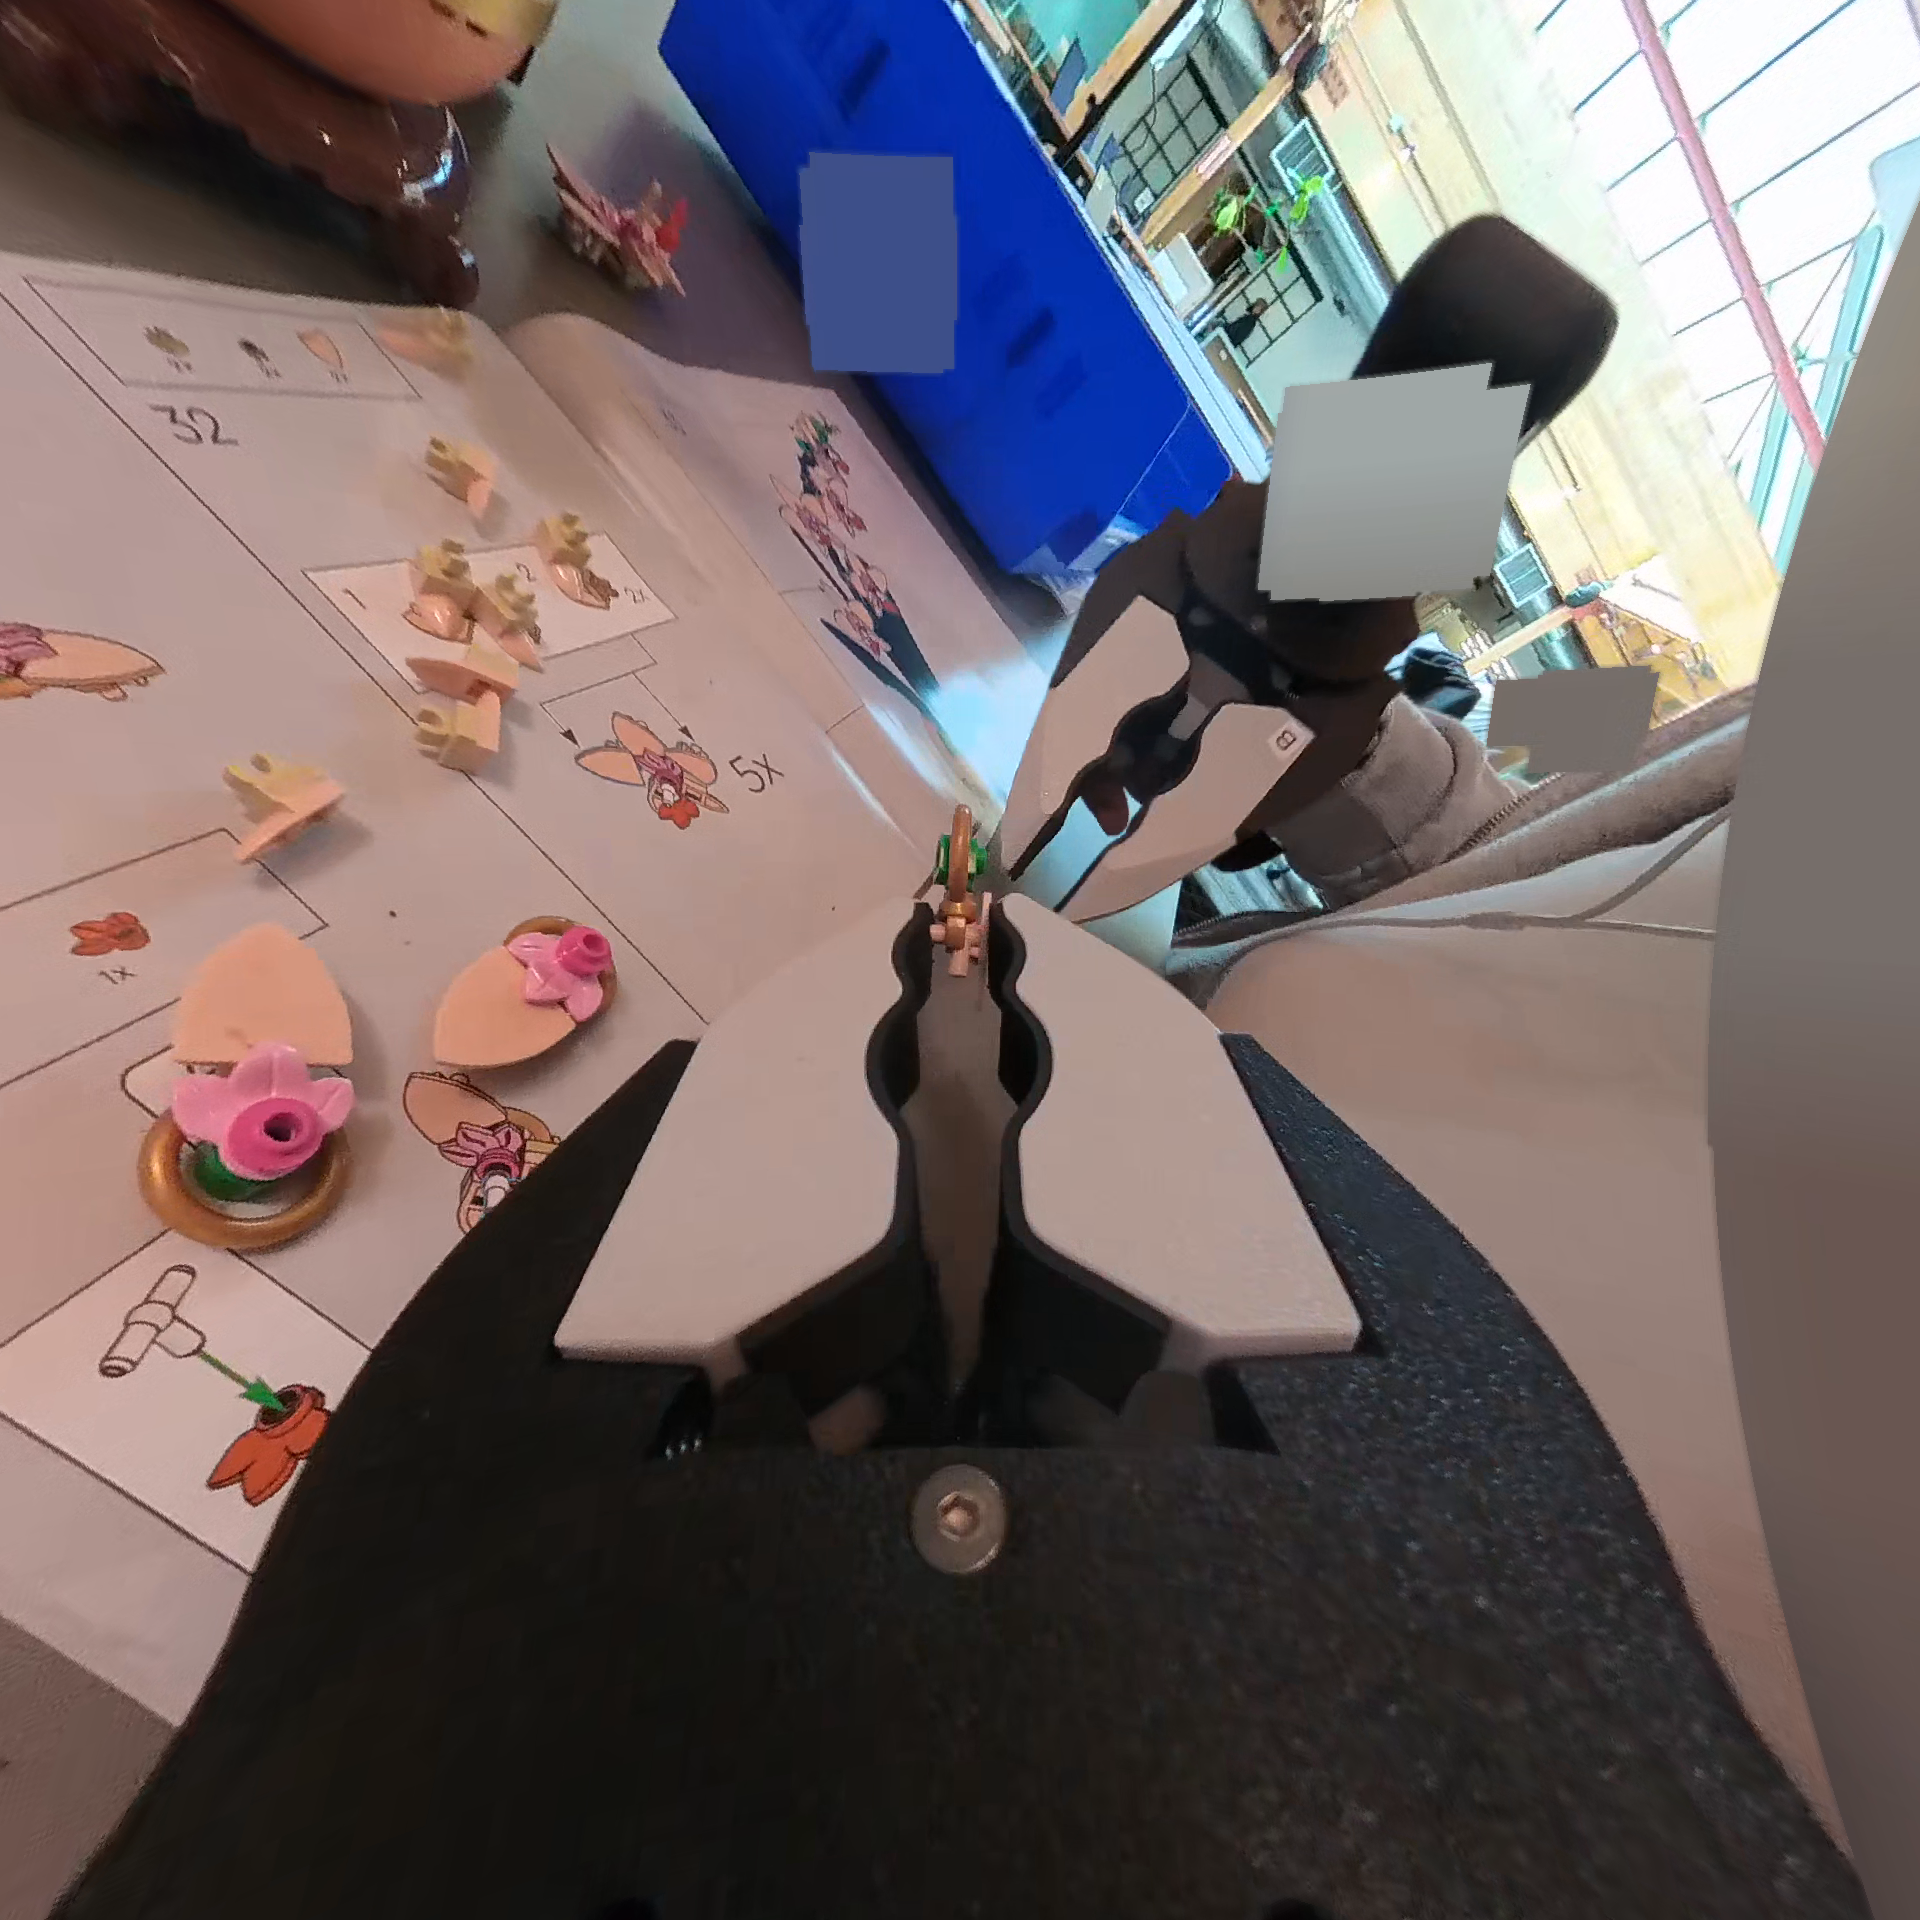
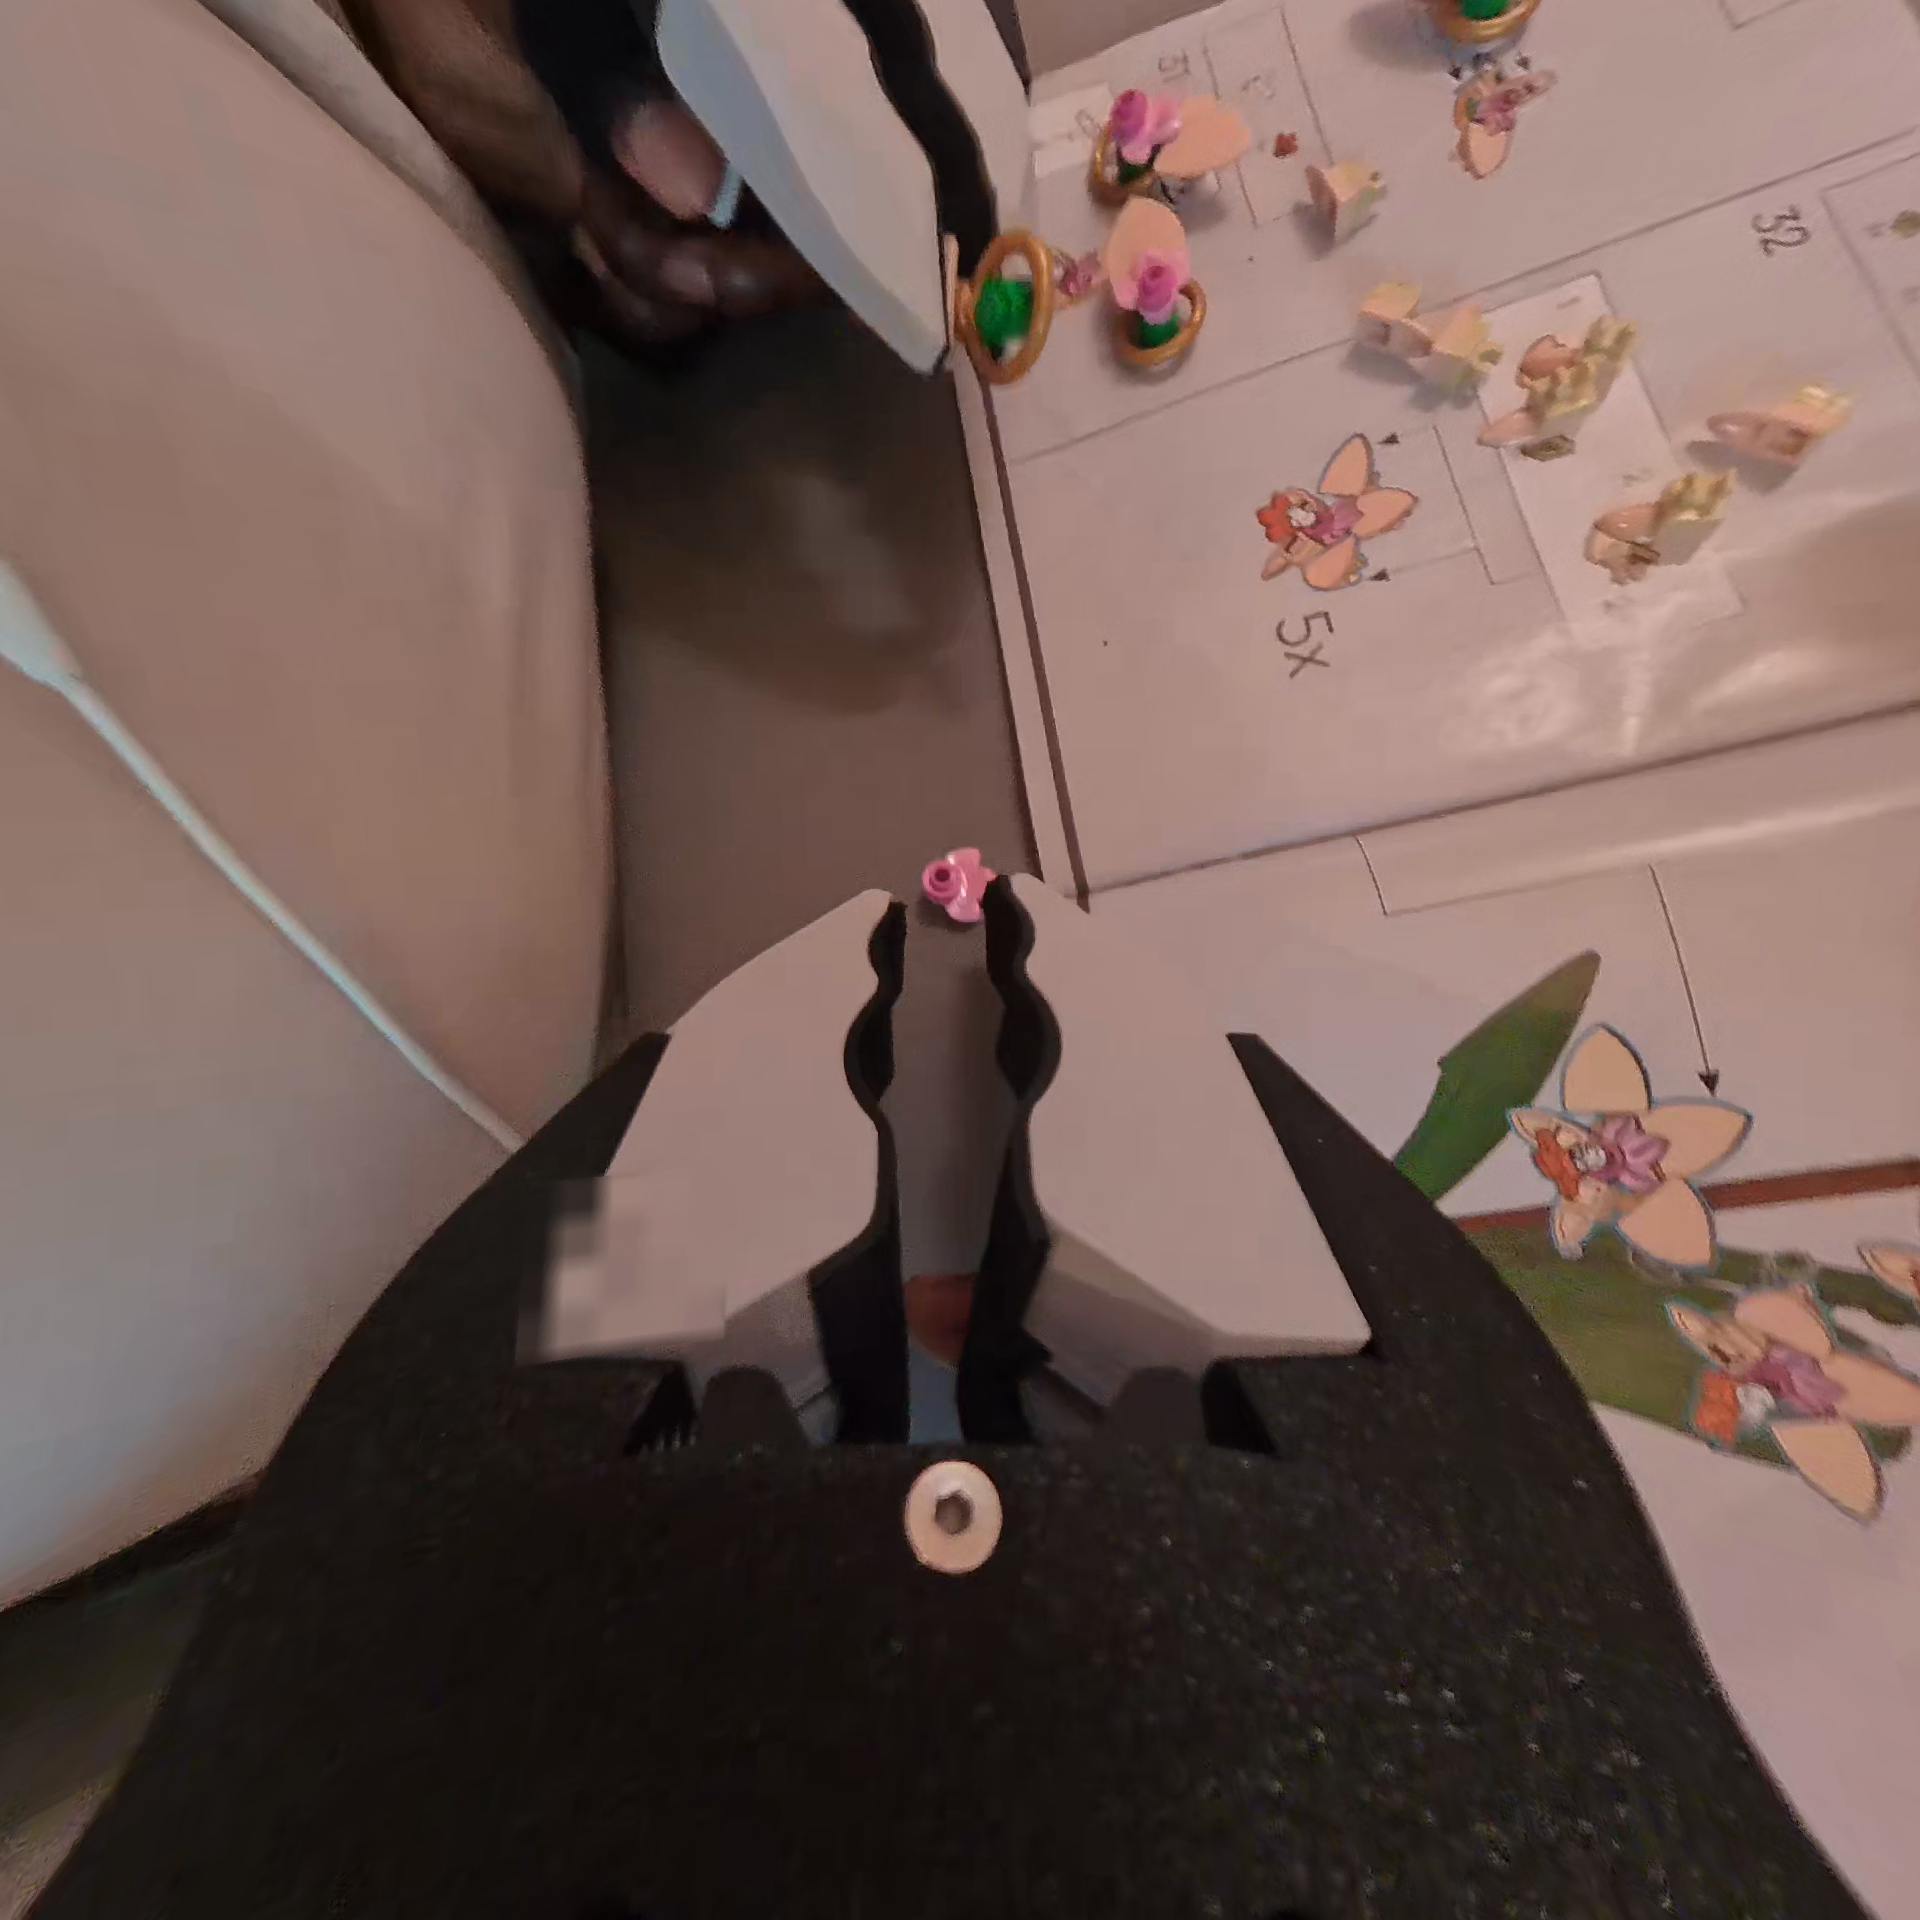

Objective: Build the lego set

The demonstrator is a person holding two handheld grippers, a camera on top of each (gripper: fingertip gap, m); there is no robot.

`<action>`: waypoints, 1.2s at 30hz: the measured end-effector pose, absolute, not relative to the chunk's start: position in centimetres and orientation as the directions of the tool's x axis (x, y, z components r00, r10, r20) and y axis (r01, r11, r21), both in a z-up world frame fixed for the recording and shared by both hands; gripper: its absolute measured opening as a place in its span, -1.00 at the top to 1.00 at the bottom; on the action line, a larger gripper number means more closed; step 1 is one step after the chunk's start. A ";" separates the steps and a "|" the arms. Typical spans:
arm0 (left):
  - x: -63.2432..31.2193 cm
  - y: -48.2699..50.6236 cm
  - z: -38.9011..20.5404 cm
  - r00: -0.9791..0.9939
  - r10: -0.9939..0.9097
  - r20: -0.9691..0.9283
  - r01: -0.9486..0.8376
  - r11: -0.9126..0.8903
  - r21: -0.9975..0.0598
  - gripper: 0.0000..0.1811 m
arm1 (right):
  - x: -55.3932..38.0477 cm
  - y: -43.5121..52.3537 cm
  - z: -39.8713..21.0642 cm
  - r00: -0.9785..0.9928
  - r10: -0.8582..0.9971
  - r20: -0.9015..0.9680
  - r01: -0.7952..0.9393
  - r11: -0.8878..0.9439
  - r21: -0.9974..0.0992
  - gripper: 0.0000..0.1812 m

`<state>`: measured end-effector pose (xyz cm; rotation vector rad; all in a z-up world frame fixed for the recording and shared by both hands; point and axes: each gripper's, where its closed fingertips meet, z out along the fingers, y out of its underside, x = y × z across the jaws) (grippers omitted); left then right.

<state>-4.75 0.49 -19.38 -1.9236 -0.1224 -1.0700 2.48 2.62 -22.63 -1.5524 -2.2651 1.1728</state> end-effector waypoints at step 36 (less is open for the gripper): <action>-3.6 2.0 -21.9 0.465 -0.068 0.883 0.515 -0.790 -0.333 0.78 | -2.1 4.7 -20.2 -0.329 0.944 -0.018 0.499 0.157 -0.852 0.93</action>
